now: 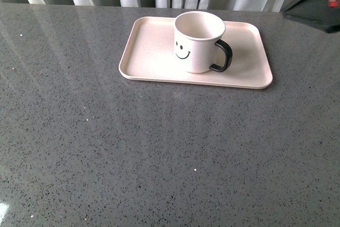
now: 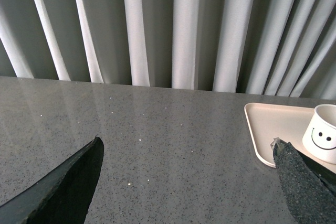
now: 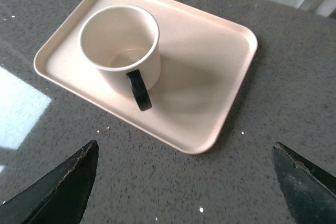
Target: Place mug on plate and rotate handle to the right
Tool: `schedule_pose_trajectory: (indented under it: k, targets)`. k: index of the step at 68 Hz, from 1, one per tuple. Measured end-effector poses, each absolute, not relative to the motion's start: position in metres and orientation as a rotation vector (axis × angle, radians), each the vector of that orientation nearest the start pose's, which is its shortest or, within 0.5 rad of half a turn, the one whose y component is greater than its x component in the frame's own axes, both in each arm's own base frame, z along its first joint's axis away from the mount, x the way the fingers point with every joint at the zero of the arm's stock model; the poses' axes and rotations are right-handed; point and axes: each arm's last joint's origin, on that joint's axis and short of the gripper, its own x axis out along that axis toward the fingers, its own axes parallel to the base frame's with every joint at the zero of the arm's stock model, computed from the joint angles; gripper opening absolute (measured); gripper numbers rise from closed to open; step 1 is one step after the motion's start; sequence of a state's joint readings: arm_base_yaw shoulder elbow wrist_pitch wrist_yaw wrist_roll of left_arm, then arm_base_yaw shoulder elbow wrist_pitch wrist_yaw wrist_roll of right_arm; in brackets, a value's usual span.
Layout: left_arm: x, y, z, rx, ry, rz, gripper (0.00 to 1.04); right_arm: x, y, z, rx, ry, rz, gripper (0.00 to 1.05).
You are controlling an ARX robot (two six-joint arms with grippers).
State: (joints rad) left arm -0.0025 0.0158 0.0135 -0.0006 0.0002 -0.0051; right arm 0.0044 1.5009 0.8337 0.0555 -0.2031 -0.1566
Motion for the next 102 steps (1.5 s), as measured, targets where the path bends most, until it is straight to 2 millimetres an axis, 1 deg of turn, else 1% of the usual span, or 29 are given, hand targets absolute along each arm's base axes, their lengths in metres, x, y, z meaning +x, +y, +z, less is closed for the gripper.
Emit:
schedule_pose_trajectory:
  k: [3,5,8,10,11,19,27,42,67,71,75,76,79,80,83,84,86,90,96,98,100,102]
  targets:
    - [0.098,0.000,0.167,-0.005,0.003,-0.003,0.95,0.331,0.013,0.201,-0.066,0.619,0.243,0.96]
    - [0.098,0.000,0.167,-0.005,0.003,-0.003,0.95,0.339,0.016,0.199,-0.055,0.630,0.244,0.96]
    - [0.098,0.000,0.167,-0.005,0.003,-0.003,0.95,0.357,0.023,0.195,-0.030,0.654,0.240,0.96]
    - [0.098,0.000,0.167,-0.005,0.002,-0.003,0.95,0.364,0.026,0.193,-0.020,0.660,0.237,0.96]
    - [0.098,0.000,0.167,-0.005,0.003,-0.003,0.95,0.370,0.028,0.192,-0.012,0.664,0.236,0.96]
    - [0.098,0.000,0.167,-0.005,0.003,-0.003,0.95,0.403,0.039,0.185,0.018,0.697,0.208,0.96]
    - [0.098,0.000,0.167,-0.005,0.003,-0.003,0.95,0.424,0.047,0.177,0.044,0.729,0.197,0.96]
    - [0.098,0.000,0.167,-0.005,0.003,-0.003,0.95,0.445,0.060,0.160,0.080,0.797,0.175,0.96]
    - [0.098,0.000,0.167,-0.005,0.002,-0.003,0.95,0.455,0.075,0.146,0.116,0.849,0.170,0.95]
    - [0.098,0.000,0.167,-0.005,0.002,-0.003,0.95,0.457,0.077,0.144,0.122,0.856,0.166,0.94]
    - [0.098,0.000,0.167,-0.005,0.003,-0.003,0.95,0.458,0.078,0.142,0.128,0.866,0.163,0.88]
    - [0.098,0.000,0.167,-0.005,0.003,-0.003,0.95,0.459,0.079,0.141,0.129,0.869,0.163,0.85]
    - [0.098,0.000,0.167,-0.005,0.002,-0.003,0.95,0.459,0.079,0.139,0.130,0.873,0.160,0.80]
    - [0.098,0.000,0.167,-0.005,0.003,-0.003,0.95,0.459,0.080,0.138,0.131,0.875,0.157,0.76]
    - [0.098,0.000,0.167,-0.005,0.003,-0.003,0.95,0.460,0.080,0.138,0.135,0.878,0.153,0.71]
    - [0.098,0.000,0.167,-0.005,0.003,-0.003,0.95,0.460,0.080,0.138,0.135,0.878,0.151,0.68]
    - [0.098,0.000,0.167,-0.005,0.002,-0.003,0.95,0.461,0.081,0.138,0.136,0.879,0.148,0.64]
    - [0.098,0.000,0.167,-0.005,0.002,-0.003,0.95,0.462,0.081,0.139,0.139,0.877,0.144,0.50]
    - [0.098,0.000,0.167,-0.005,0.003,-0.003,0.95,0.462,0.081,0.140,0.144,0.877,0.143,0.38]
    - [0.098,0.000,0.167,-0.005,0.002,-0.003,0.96,0.463,0.081,0.141,0.148,0.878,0.142,0.31]
    - [0.098,0.000,0.167,-0.005,0.002,-0.003,0.95,0.463,0.081,0.142,0.151,0.878,0.141,0.29]
    - [0.098,0.000,0.167,-0.005,0.003,-0.003,0.95,0.463,0.082,0.142,0.157,0.879,0.139,0.24]
